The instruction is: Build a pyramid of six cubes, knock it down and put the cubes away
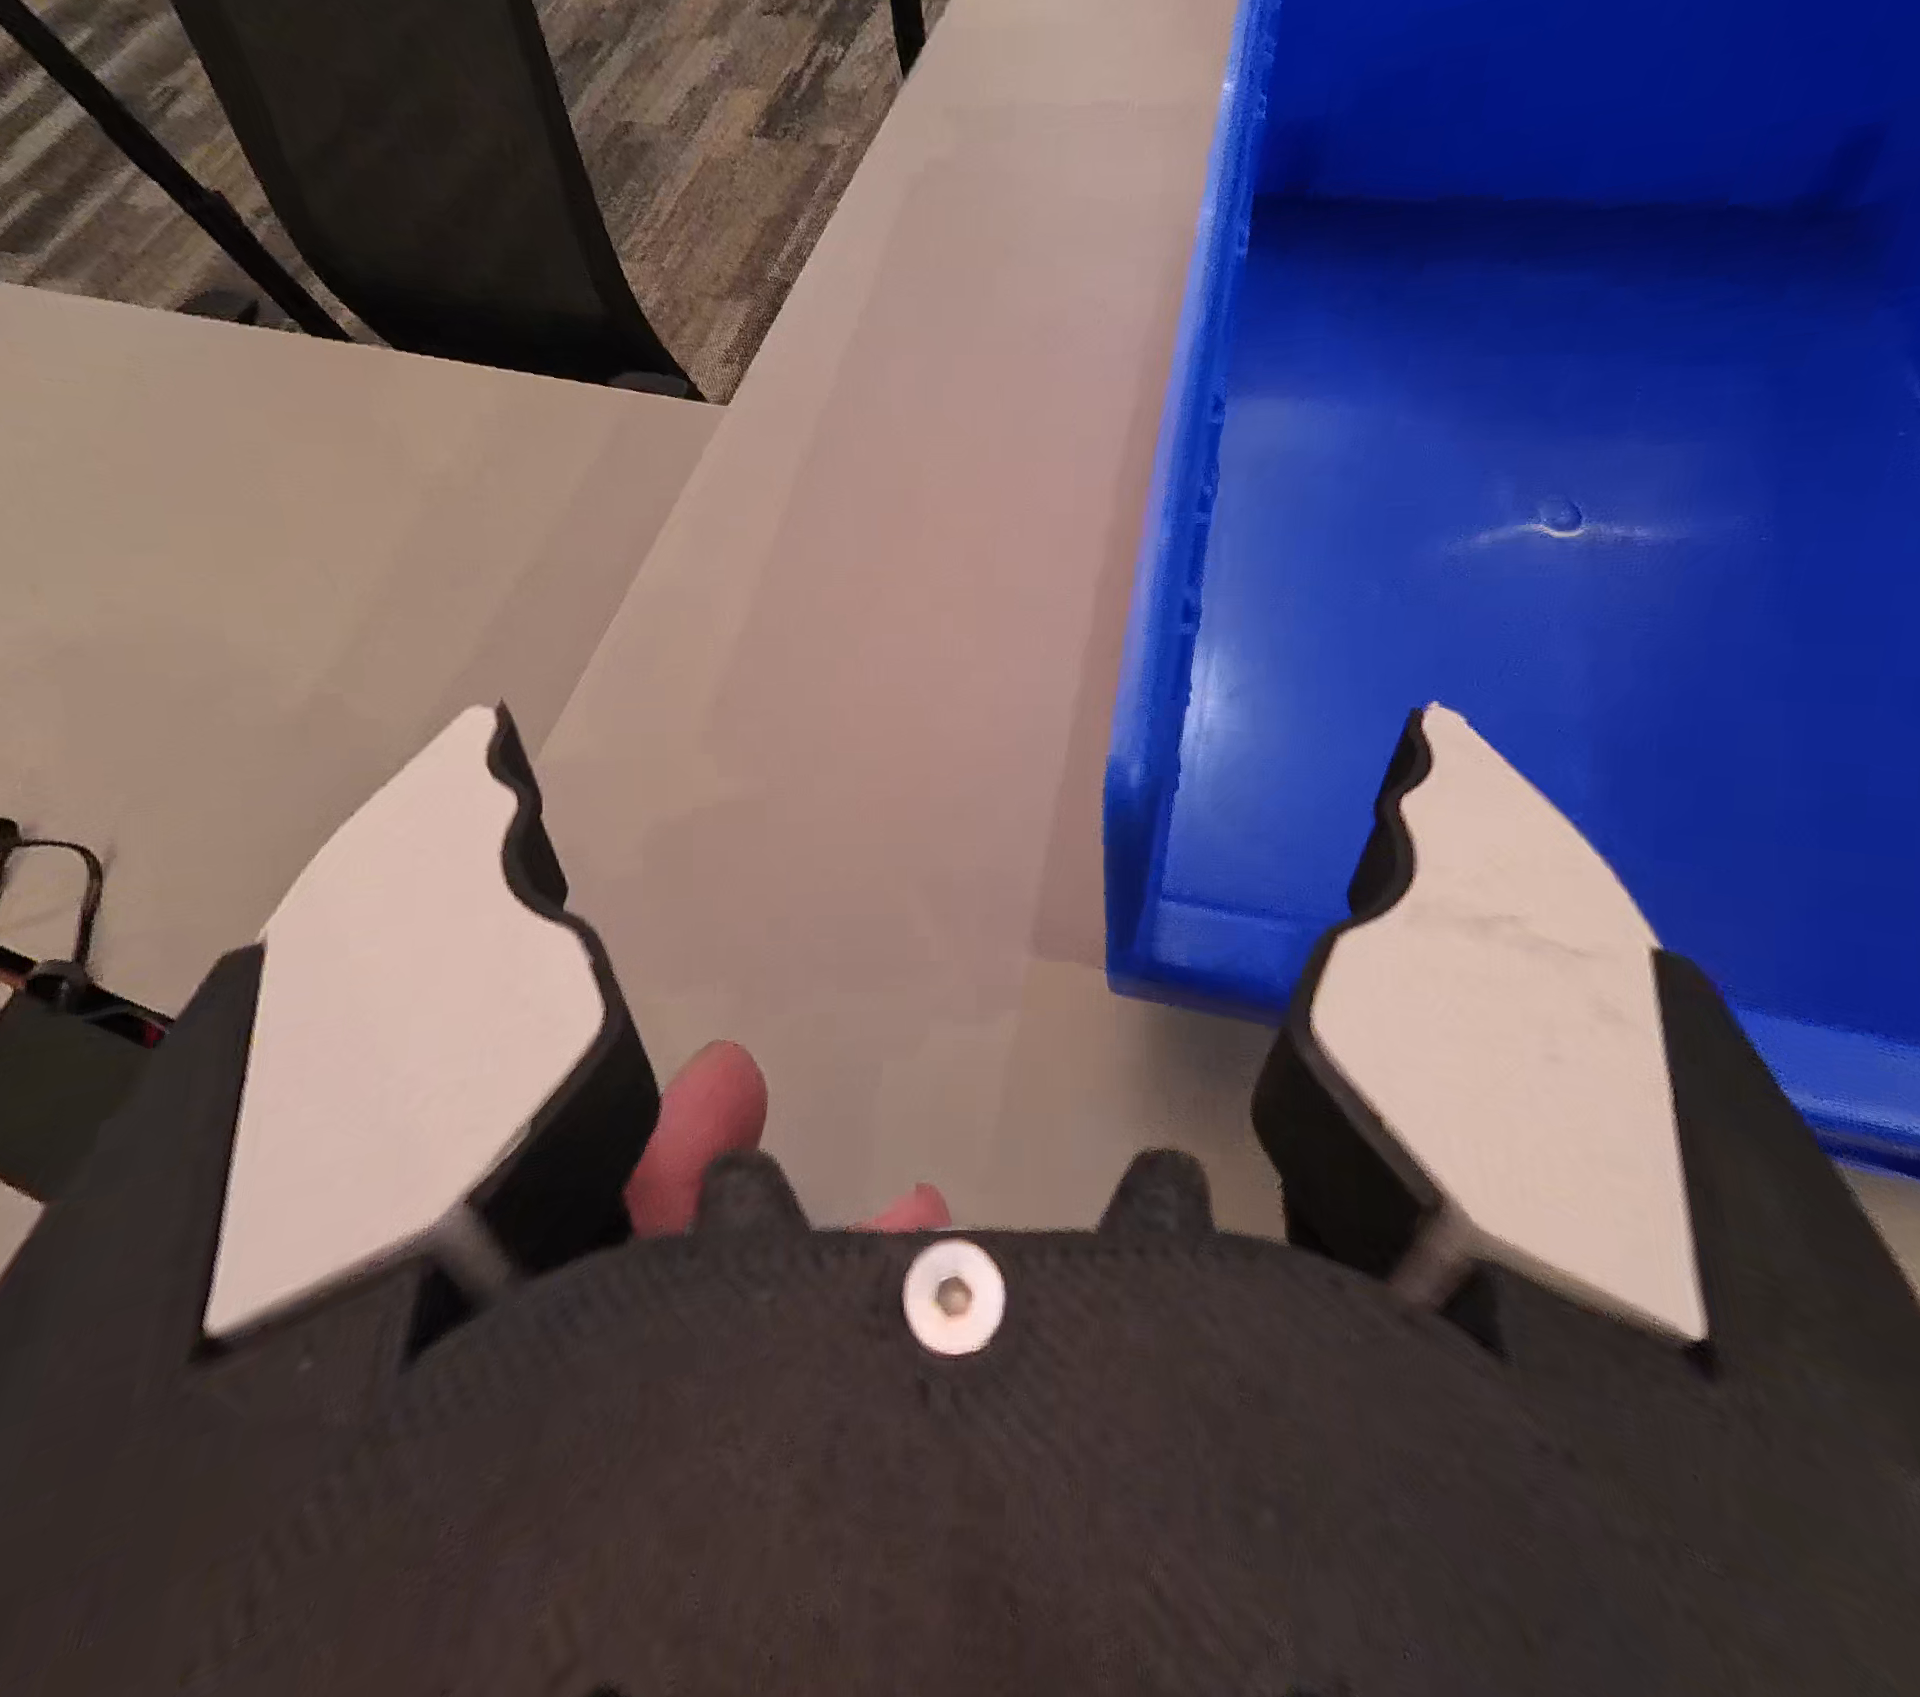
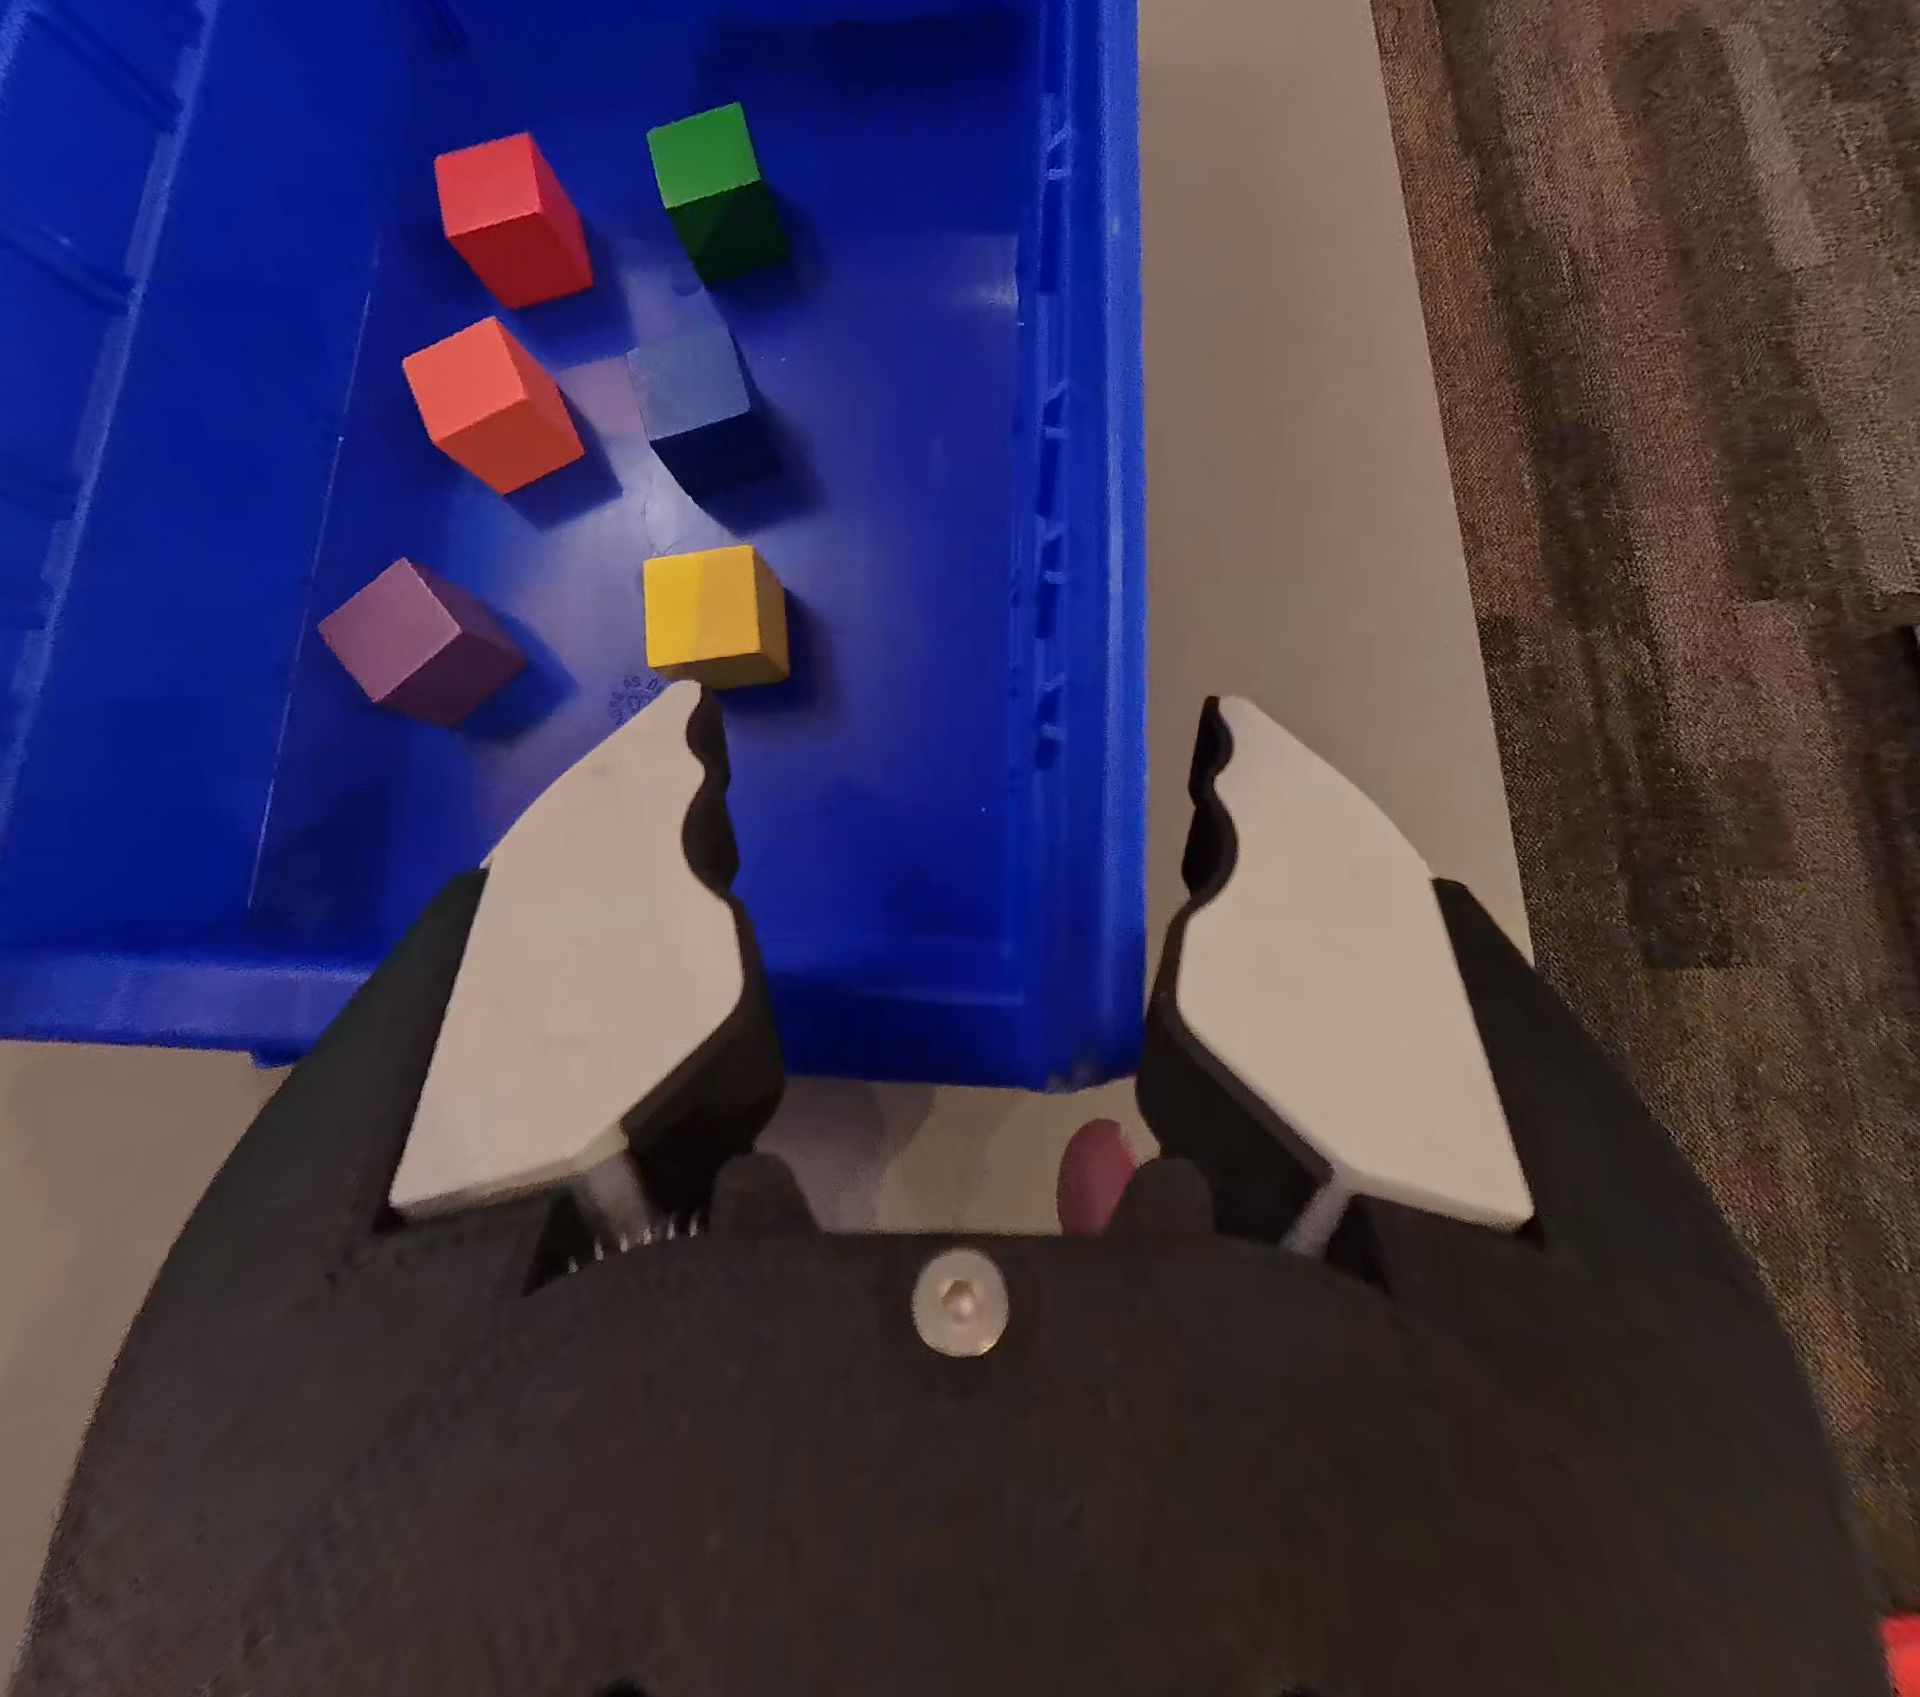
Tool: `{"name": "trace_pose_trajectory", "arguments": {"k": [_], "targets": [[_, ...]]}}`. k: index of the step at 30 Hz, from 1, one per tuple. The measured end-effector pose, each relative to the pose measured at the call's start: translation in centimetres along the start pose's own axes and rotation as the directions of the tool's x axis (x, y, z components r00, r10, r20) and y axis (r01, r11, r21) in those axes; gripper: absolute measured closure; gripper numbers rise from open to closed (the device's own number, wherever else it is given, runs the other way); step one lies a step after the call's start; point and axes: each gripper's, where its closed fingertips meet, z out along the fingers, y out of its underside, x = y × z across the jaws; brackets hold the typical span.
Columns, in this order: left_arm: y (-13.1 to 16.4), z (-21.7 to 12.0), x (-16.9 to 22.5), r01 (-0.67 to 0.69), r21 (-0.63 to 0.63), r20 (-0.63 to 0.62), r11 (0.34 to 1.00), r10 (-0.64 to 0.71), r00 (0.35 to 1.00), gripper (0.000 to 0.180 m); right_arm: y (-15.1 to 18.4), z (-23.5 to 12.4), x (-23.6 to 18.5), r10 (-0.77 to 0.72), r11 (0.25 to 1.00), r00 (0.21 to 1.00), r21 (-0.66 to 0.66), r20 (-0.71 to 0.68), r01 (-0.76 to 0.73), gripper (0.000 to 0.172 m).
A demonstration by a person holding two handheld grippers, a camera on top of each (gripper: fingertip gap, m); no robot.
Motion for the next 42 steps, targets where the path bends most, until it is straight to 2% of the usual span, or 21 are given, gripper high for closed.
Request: {"name": "trace_pose_trajectory", "arguments": {"k": [2, 4, 7, 10, 12, 14, 18, 21, 22, 32, 42], "targets": [[0.1, 0.6, 0.5, -0.027, -0.016, -0.015, 1.0, 0.027, 1.0, 0.036, 0.0, 0.1, 0.1, 0.006, 1.0, 1.0, -0.002, 0.0, -0.006, 0.089], [0.3, 1.2, 1.5, -0.04, -0.035, -0.066, 0.999, 0.038, 0.997, 0.049, 0.0, 0.2, 0.3, 0.006, 1.0, 1.0, -0.009, -0.002, -0.006, 0.095], [0.0, 1.6, 2.1, -0.026, -0.031, -0.103, 0.999, 0.023, 0.994, 0.06, -0.3, 0.4, 0.8, 0.003, 1.0, 1.0, -0.011, -0.018, -0.004, 0.095], [-0.3, 1.7, 2.9, -0.06, -0.034, -0.132, 0.998, 0.055, 0.99, 0.073, -0.6, 0.7, 0.9, 0.002, 1.0, 1.0, -0.018, -0.003, -0.002, 0.106], [-0.4, 1.8, 3.6, -0.082, -0.04, -0.174, 0.996, 0.074, 0.982, 0.088, -0.6, 1.0, 0.6, 0.003, 0.999, 1.0, -0.035, 0.024, -0.002, 0.117], [-0.3, 1.8, 4.7, -0.08, -0.056, -0.247, 0.995, 0.064, 0.967, 0.11, -0.6, 1.3, 0.6, 0.004, 0.998, 0.999, -0.056, 0.032, -0.002, 0.124], [-0.4, 2.1, 5.3, -0.097, -0.076, -0.28, 0.992, 0.072, 0.957, 0.132, -0.6, 1.4, 0.6, 0.041, 0.997, 0.997, -0.075, 0.069, -0.035, 0.146], [-0.4, 2.1, 5.4, -0.09, -0.078, -0.302, 0.993, 0.063, 0.951, 0.172, -0.6, 1.3, 0.8, 0.071, 0.995, 0.994, -0.077, 0.088, -0.064, 0.159], [-0.4, 2.1, 5.3, -0.076, -0.085, -0.303, 0.994, 0.047, 0.952, 0.177, -0.6, 1.3, 1.0, 0.075, 0.995, 0.993, -0.079, 0.087, -0.068, 0.161], [-0.2, 1.7, 5.5, -0.042, -0.071, -0.33, 0.997, 0.017, 0.944, 0.178, 0.3, 0.7, 0.4, 0.044, 0.992, 0.996, -0.12, 0.083, -0.034, 0.166], [1.8, -1.3, 5.1, -0.041, -0.06, -0.362, 0.997, 0.016, 0.932, 0.176, 4.3, -2.7, -3.8, 0.01, 0.989, 0.995, -0.15, 0.099, 0.005, 0.166]]}}
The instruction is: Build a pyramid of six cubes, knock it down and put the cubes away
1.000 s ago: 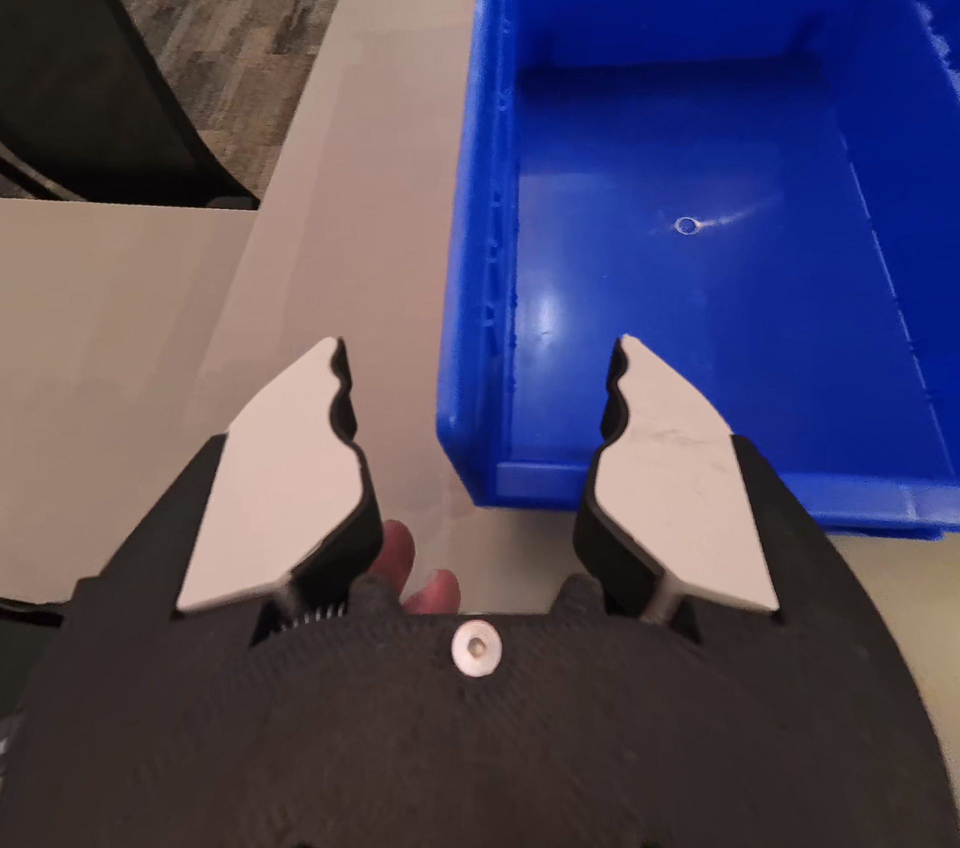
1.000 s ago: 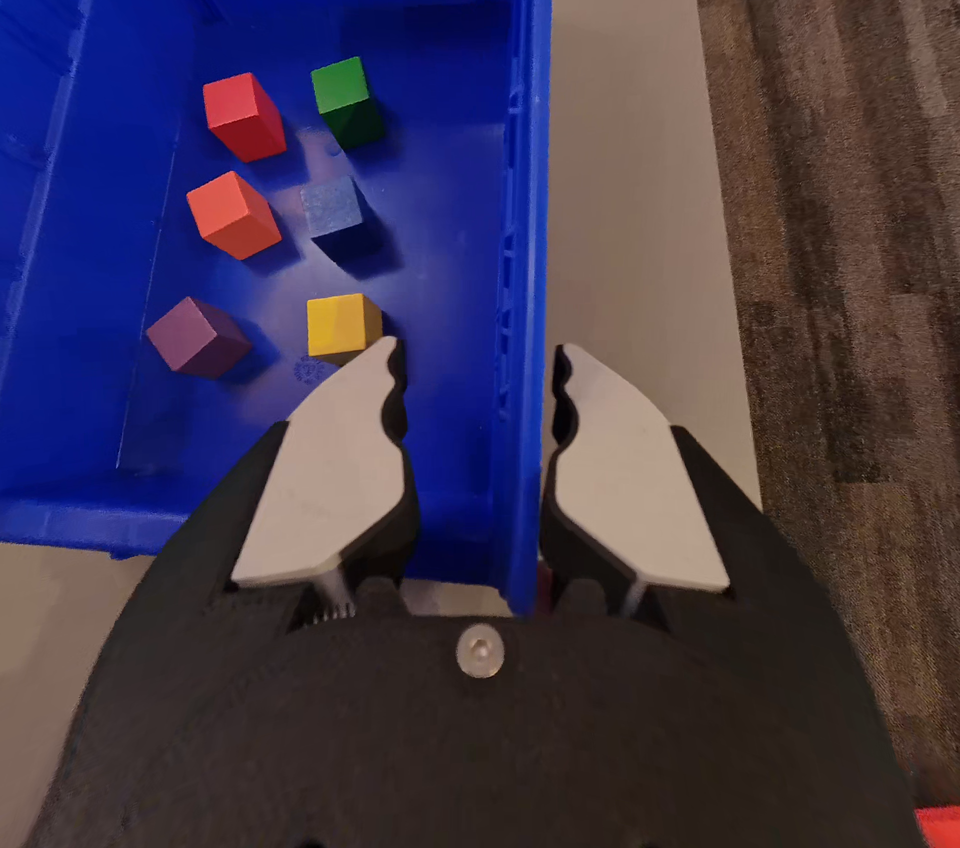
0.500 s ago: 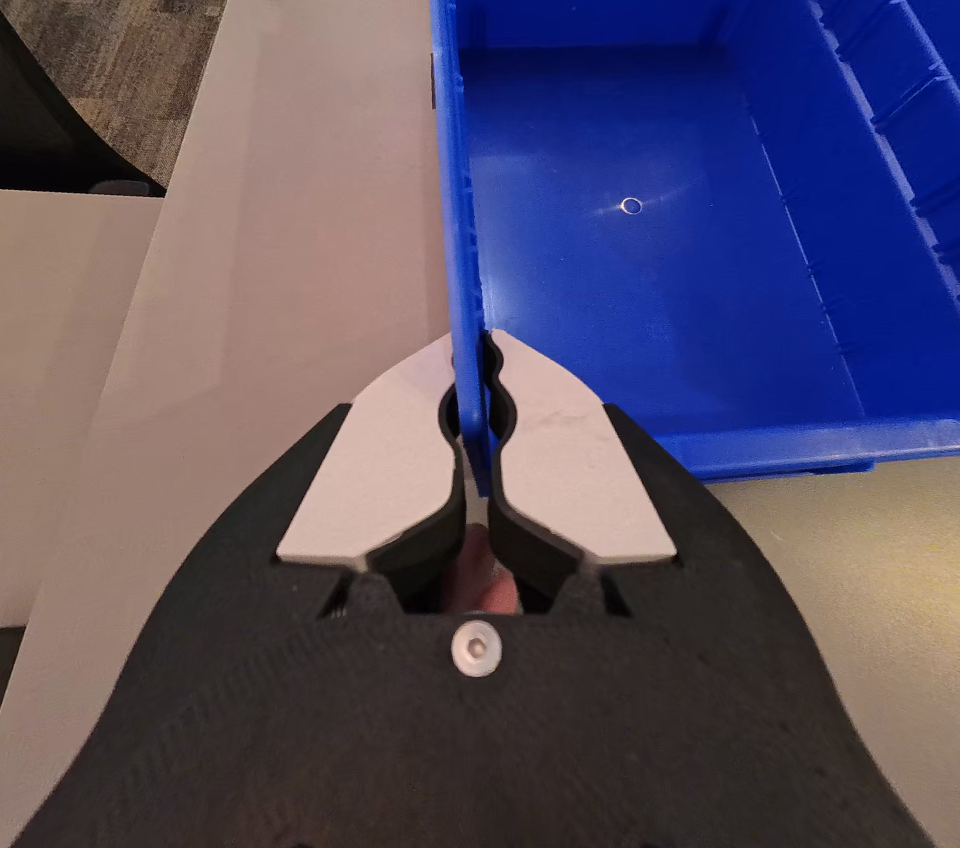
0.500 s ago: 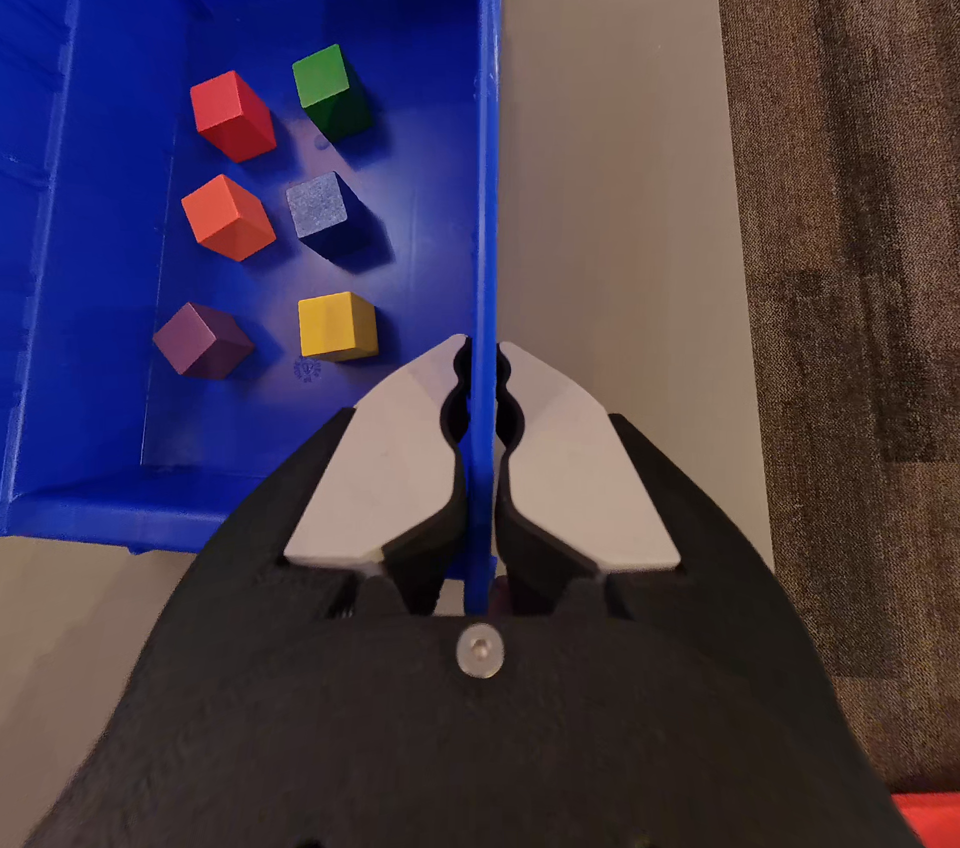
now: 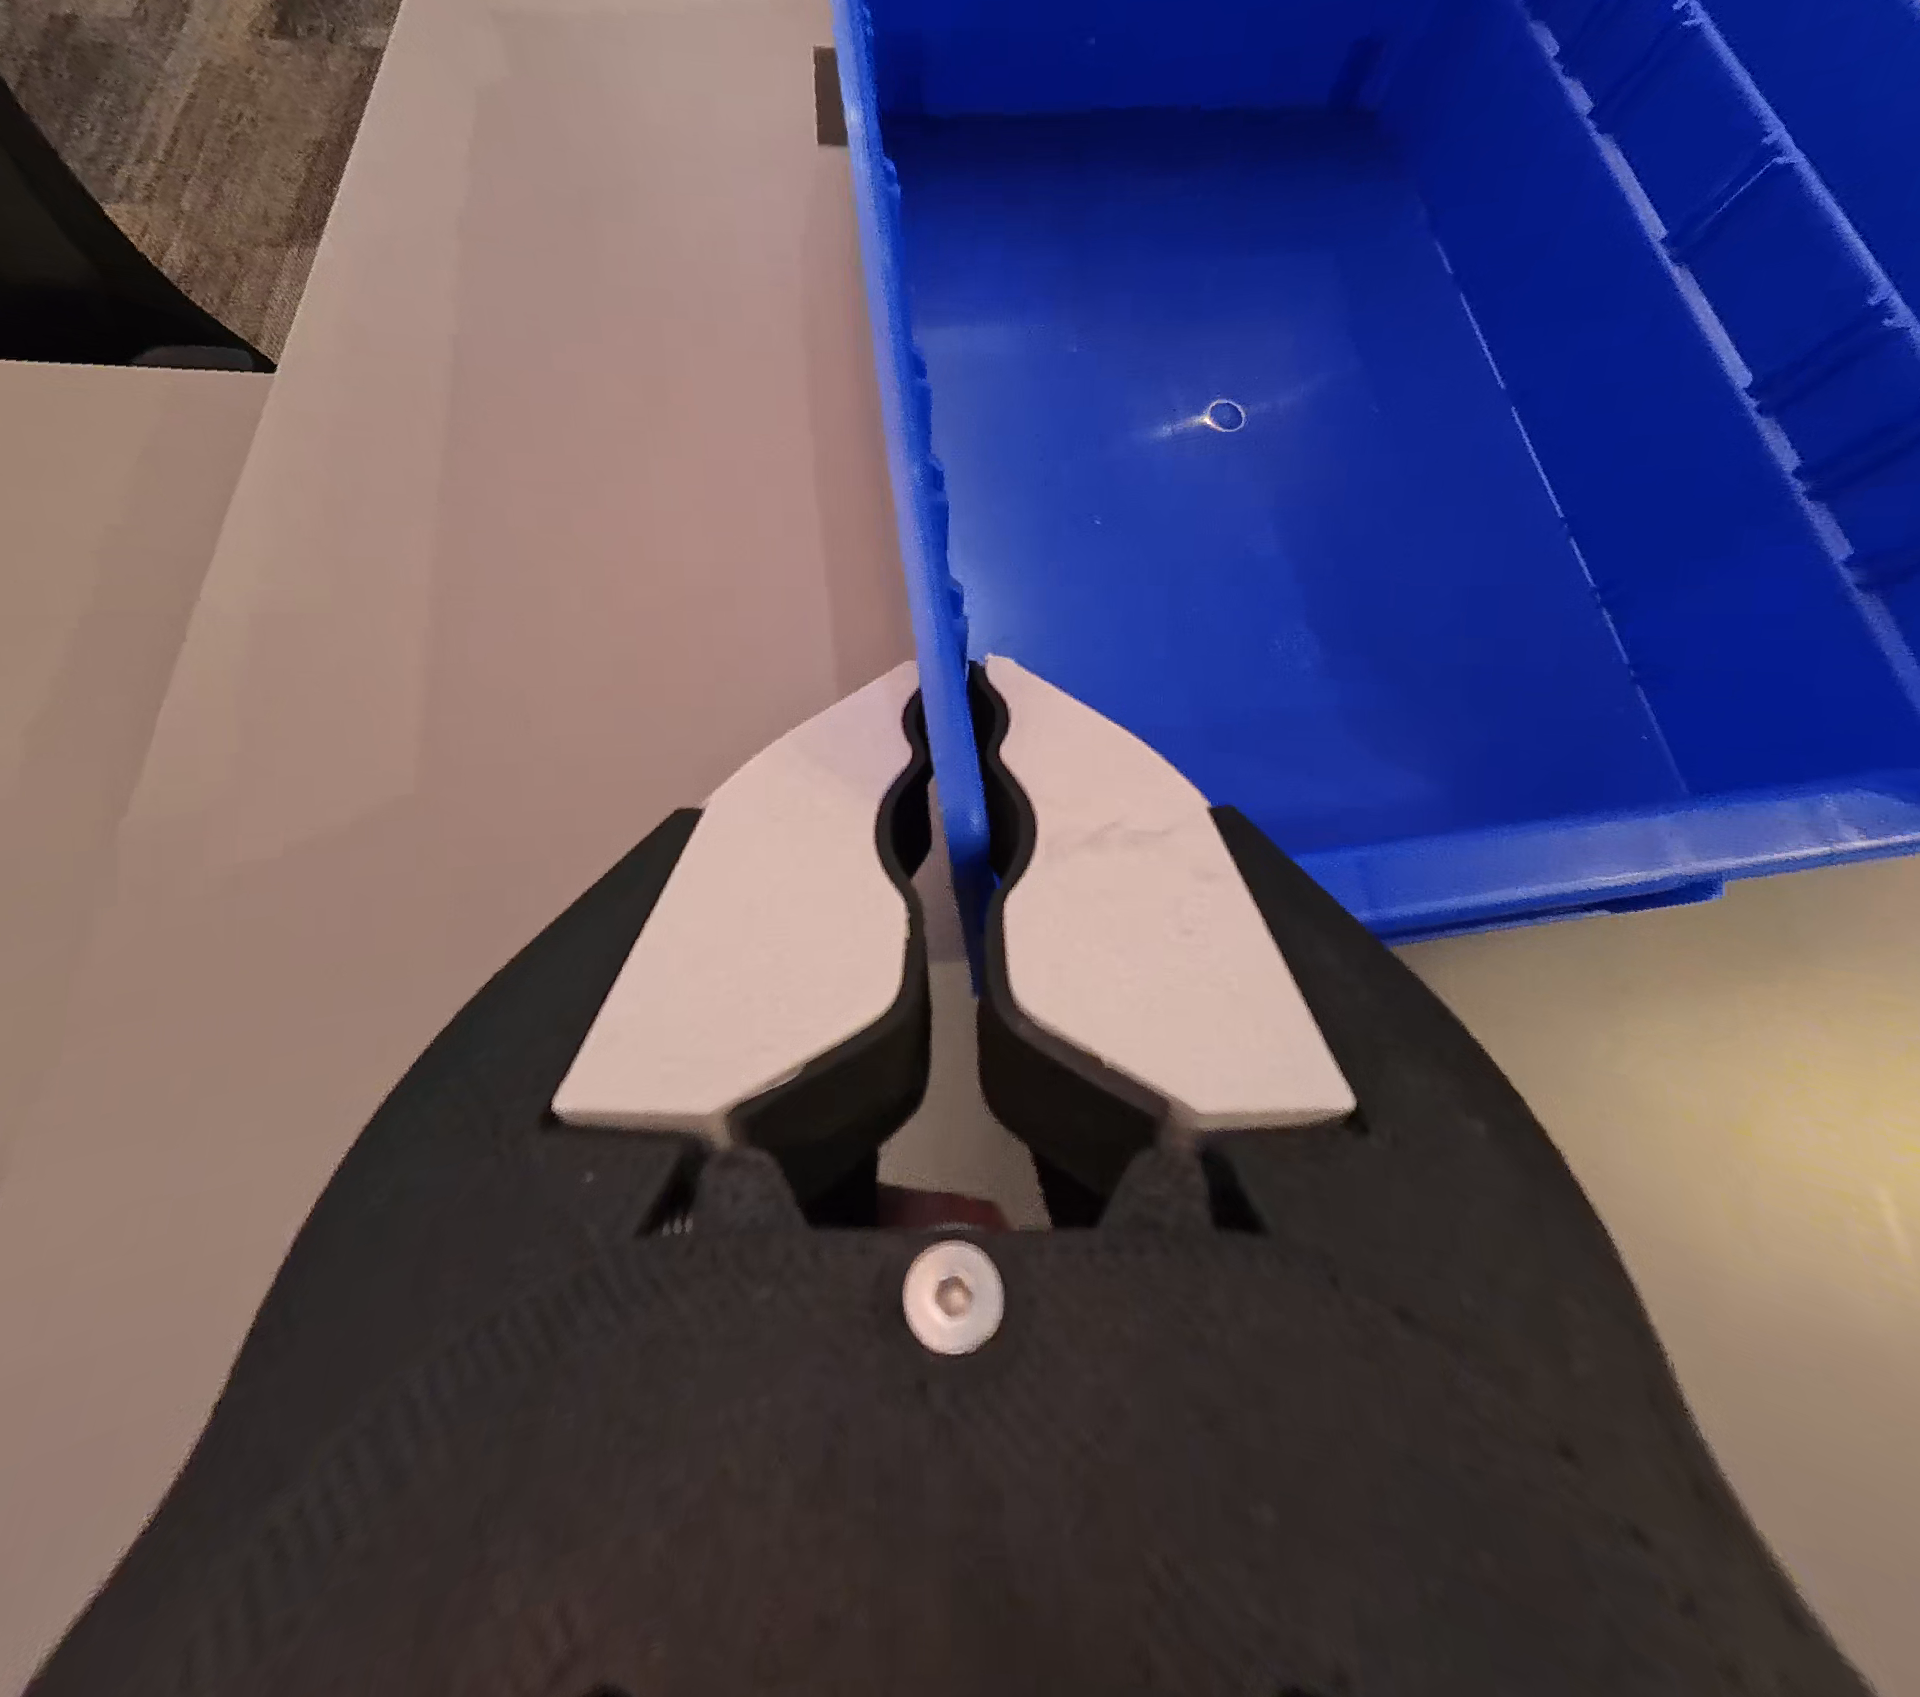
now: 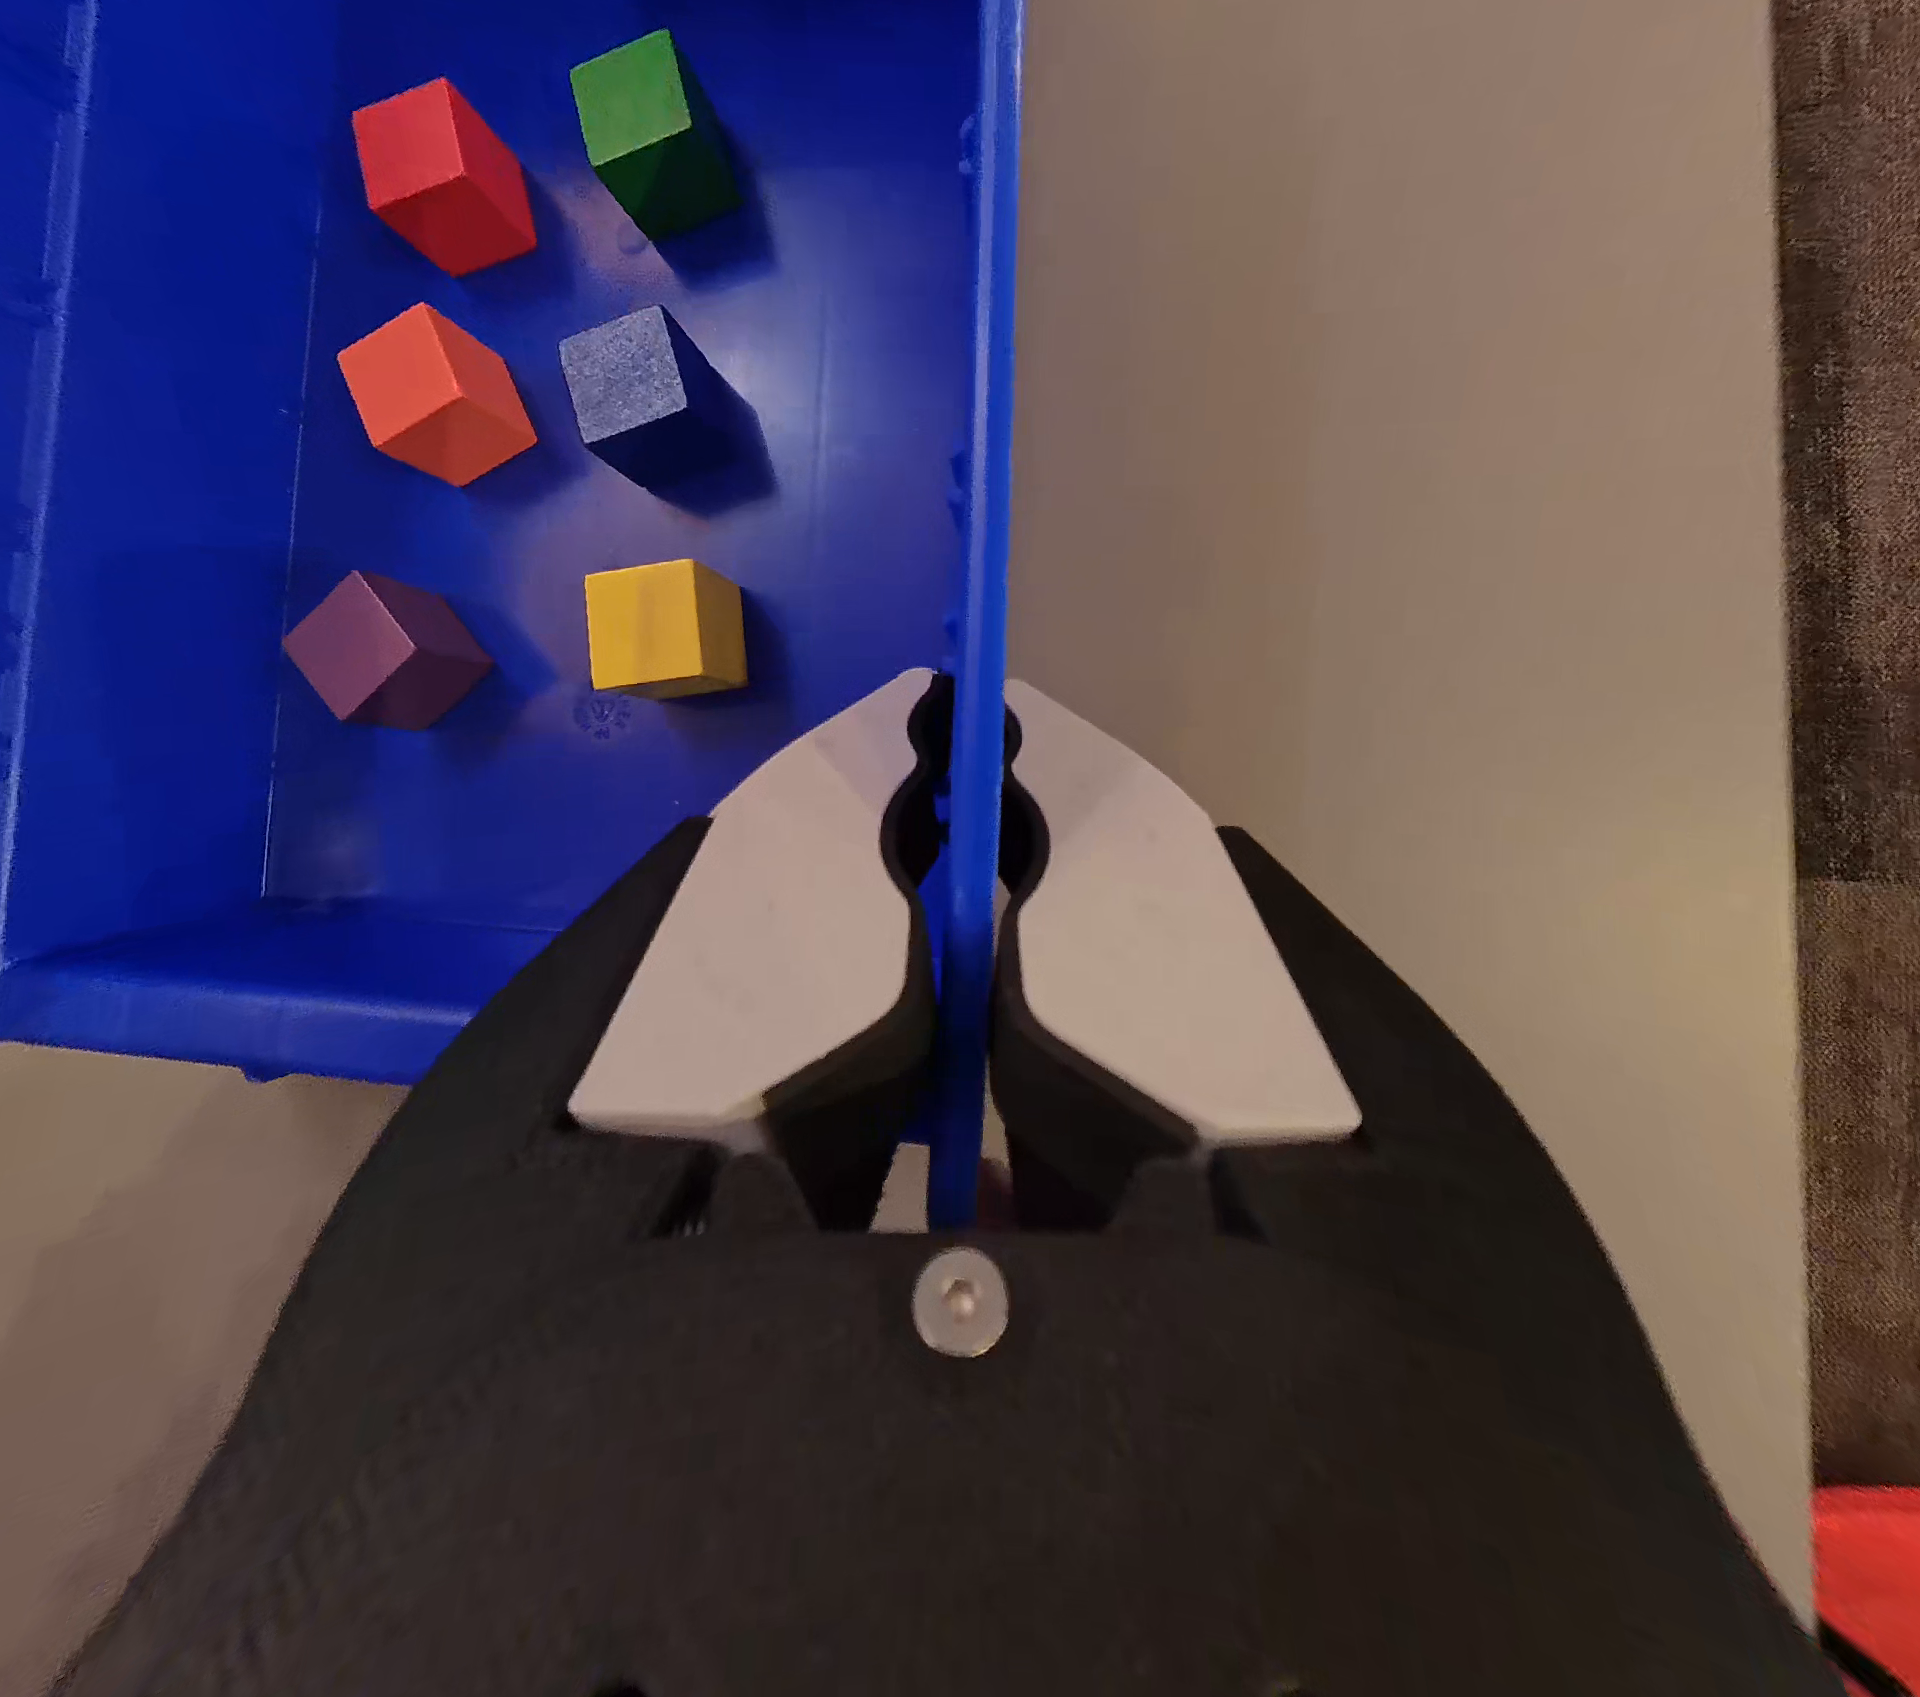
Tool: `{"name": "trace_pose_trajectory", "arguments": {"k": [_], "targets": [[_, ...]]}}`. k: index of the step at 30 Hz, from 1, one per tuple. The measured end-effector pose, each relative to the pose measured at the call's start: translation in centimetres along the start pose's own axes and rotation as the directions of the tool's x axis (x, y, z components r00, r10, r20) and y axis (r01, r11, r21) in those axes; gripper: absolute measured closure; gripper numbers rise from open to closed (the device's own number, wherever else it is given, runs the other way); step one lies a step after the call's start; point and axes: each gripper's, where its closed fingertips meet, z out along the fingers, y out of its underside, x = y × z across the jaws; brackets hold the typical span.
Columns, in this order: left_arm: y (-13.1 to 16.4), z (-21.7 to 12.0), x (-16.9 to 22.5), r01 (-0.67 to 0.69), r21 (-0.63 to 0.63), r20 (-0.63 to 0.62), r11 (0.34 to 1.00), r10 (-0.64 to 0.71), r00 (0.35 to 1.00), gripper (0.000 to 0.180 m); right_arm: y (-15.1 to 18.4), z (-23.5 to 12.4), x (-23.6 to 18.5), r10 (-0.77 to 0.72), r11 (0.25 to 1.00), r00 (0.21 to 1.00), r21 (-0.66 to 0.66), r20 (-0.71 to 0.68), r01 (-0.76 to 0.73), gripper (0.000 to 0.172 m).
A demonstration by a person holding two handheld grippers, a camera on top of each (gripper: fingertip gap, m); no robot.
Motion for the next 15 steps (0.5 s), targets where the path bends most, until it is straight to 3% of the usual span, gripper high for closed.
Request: {"name": "trace_pose_trajectory", "arguments": {"k": [15], "targets": [[4.9, -6.3, 1.8, -0.04, 0.0, -0.085, 0.999, 0.04, 0.996, 0.176, 8.7, -4.5, -9.8, -0.141, 0.989, 0.982, -0.03, 0.123, 0.145, 0.166]]}}
